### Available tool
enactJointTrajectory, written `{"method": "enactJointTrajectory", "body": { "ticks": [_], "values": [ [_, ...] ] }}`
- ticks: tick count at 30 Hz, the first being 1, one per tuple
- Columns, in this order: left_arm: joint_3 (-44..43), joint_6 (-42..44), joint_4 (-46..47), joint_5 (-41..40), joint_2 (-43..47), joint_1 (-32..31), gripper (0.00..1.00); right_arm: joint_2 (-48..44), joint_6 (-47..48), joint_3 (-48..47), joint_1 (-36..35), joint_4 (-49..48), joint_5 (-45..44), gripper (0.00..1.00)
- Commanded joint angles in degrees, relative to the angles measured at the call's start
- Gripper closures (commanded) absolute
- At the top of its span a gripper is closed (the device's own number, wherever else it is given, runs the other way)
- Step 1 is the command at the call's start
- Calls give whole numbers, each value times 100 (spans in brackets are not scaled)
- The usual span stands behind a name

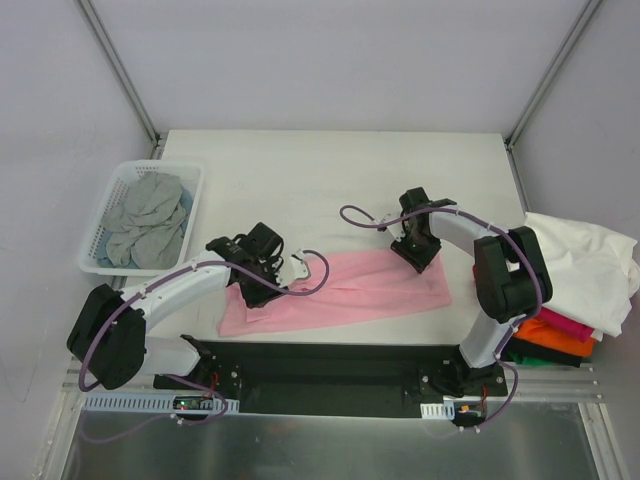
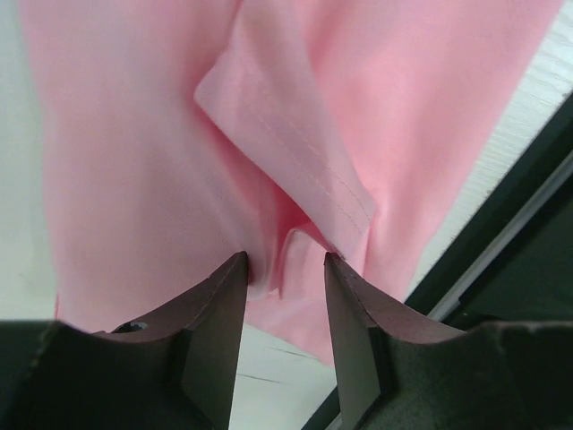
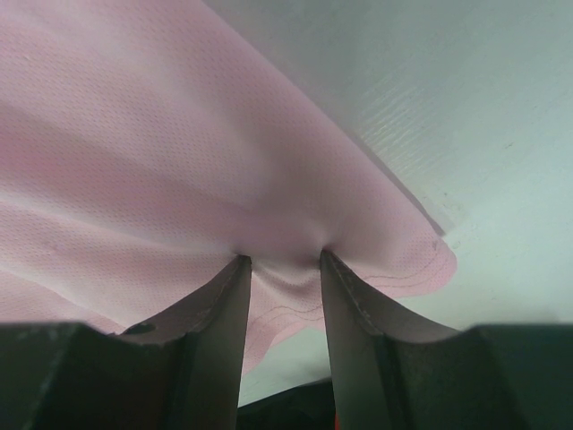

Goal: Fold and stack the t-shirts
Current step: Fold the other side of the tshirt into a rectangle

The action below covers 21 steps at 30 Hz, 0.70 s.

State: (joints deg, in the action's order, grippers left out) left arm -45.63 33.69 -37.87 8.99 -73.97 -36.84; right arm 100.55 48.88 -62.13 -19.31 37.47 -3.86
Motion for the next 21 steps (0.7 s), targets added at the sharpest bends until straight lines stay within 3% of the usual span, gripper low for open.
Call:
{"method": "enactJointTrajectory", "body": {
  "ticks": [1, 9, 21],
  "values": [
    [-157, 85, -432, 516, 5, -139, 61, 8, -46, 113, 33, 102, -27, 60],
    [-297, 181, -371, -246, 235, -139, 62, 17, -63, 78, 24, 137, 17, 60],
    [-385, 436, 578, -1848, -556, -113, 65, -71, -46, 122, 15, 137, -27, 60]
  ]
}}
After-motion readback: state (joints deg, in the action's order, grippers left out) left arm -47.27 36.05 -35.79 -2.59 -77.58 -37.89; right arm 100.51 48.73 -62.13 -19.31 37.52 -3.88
